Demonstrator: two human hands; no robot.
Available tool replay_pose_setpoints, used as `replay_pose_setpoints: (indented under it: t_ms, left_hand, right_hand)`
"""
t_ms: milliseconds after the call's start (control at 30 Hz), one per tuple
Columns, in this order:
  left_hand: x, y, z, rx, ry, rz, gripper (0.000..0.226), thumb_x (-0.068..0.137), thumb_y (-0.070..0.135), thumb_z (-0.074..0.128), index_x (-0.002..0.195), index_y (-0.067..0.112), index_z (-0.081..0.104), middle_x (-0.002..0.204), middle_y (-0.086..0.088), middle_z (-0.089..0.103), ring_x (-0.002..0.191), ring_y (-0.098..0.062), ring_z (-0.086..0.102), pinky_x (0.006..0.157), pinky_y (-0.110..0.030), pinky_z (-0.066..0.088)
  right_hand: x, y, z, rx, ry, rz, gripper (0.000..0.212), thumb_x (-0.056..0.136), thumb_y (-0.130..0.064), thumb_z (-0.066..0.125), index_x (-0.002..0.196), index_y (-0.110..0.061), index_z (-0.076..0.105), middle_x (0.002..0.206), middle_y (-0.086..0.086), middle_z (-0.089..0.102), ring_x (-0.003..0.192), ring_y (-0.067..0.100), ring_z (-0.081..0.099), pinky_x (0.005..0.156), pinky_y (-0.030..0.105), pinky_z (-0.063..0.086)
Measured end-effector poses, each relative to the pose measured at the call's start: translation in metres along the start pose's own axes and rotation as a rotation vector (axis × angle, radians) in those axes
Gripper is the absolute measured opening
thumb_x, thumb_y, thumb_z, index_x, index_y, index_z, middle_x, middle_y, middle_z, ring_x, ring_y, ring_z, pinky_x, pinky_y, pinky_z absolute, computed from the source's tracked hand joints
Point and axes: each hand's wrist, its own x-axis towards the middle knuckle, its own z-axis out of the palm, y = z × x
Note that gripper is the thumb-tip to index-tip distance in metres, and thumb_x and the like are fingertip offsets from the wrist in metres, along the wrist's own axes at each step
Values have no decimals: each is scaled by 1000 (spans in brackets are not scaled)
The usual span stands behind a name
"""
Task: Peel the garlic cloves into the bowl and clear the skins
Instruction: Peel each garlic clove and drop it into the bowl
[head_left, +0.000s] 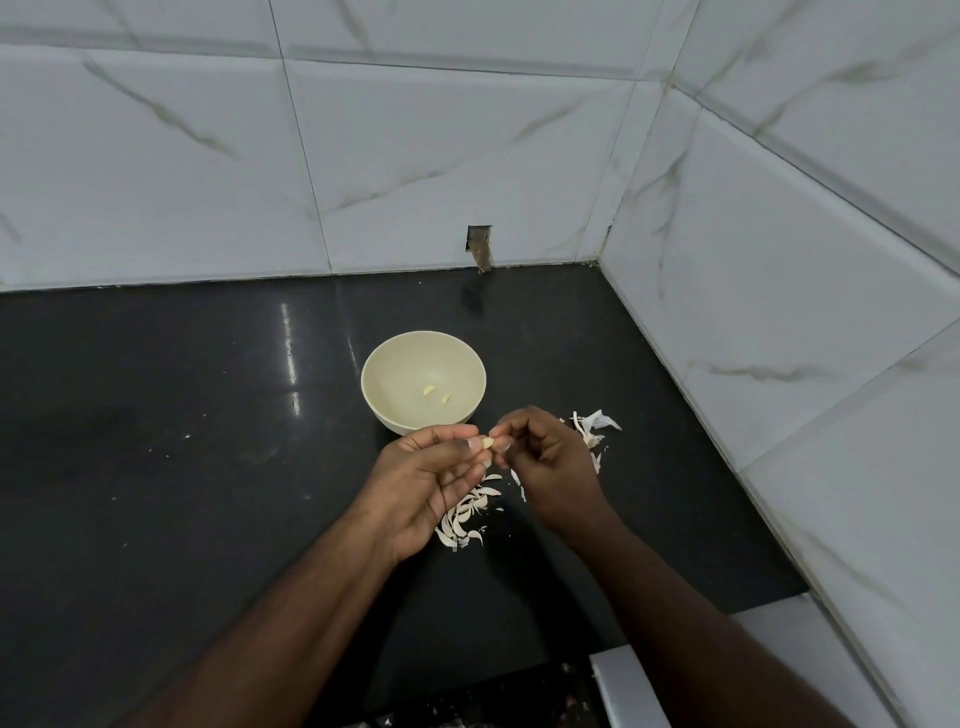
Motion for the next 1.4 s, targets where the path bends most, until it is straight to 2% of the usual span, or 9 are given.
replay_pose_setpoints:
  t_ms: [200, 300, 500, 700, 867, 1000, 1100, 1267, 1400]
  left_hand:
    - [-1, 1, 3, -92, 38, -65, 10, 88, -7, 64, 95, -1, 68, 77, -16, 74, 65, -16, 73, 60, -23, 61]
    - [1, 0, 3, -84, 53, -50, 8, 89, -6, 65, 94, -1, 69, 78, -15, 74, 66, -16, 73, 58, -22, 60]
    - [4, -3, -1, 110, -11, 49, 17, 87, -4, 69, 103, 0, 71, 92, -16, 76, 82, -21, 75, 78, -28, 62]
    - [9, -4, -3, 299, -10, 120, 17, 87, -3, 70, 102, 2, 75, 92, -16, 74, 82, -17, 72, 76, -23, 61]
    - [9, -9, 0, 230, 37, 128, 14, 89, -2, 69, 102, 0, 74, 87, -14, 75, 81, -17, 71, 68, -21, 58]
    - [10, -5, -1, 127, 72, 135, 13, 90, -1, 68, 102, 1, 73, 86, -11, 73, 82, -19, 72, 74, -24, 61]
    - [10, 0, -3, 89, 36, 105, 15, 91, -1, 66, 105, 1, 71, 92, -12, 73, 85, -20, 73, 78, -27, 61]
    - [8, 4, -5, 90, -38, 38, 24, 96, -1, 59, 112, 11, 71, 95, -9, 73, 86, -22, 74, 73, -28, 61]
    - [7, 4, -6, 127, -47, 32, 17, 96, 0, 60, 107, 10, 69, 106, -12, 76, 94, -27, 75, 74, -30, 62]
  right_hand:
    - [1, 0, 0, -53, -2, 27, 26, 88, -7, 65, 84, -32, 68, 78, -2, 68, 73, 14, 64, 73, 40, 55]
    - [1, -1, -2, -94, -14, 52, 26, 90, -5, 68, 89, -30, 69, 82, -8, 71, 76, 8, 66, 75, 31, 57]
    - [3, -4, -5, -183, 19, 69, 17, 89, -7, 70, 84, -24, 70, 77, -8, 71, 70, 4, 64, 68, 24, 54]
    - [1, -3, -1, -307, 45, 83, 13, 89, -15, 70, 82, -26, 68, 77, -8, 70, 73, 7, 65, 71, 30, 55]
    - [-1, -5, 6, -378, 90, 84, 9, 90, -18, 66, 83, -24, 67, 73, -9, 70, 71, 7, 65, 71, 35, 55]
    - [-4, -2, 7, -461, 90, 93, 9, 90, -19, 65, 83, -24, 65, 73, -10, 66, 71, 7, 61, 70, 31, 51]
    - [-6, -1, 4, -457, 48, 106, 7, 89, -19, 67, 84, -23, 67, 74, -10, 68, 71, 7, 62, 69, 28, 52]
    - [-3, 1, -22, -489, 120, 149, 8, 85, -17, 73, 82, -24, 72, 71, -13, 69, 68, 2, 64, 68, 22, 52]
    - [2, 7, -45, -607, 120, 170, 17, 86, -8, 69, 88, -21, 78, 89, -13, 75, 84, -2, 66, 80, 18, 51]
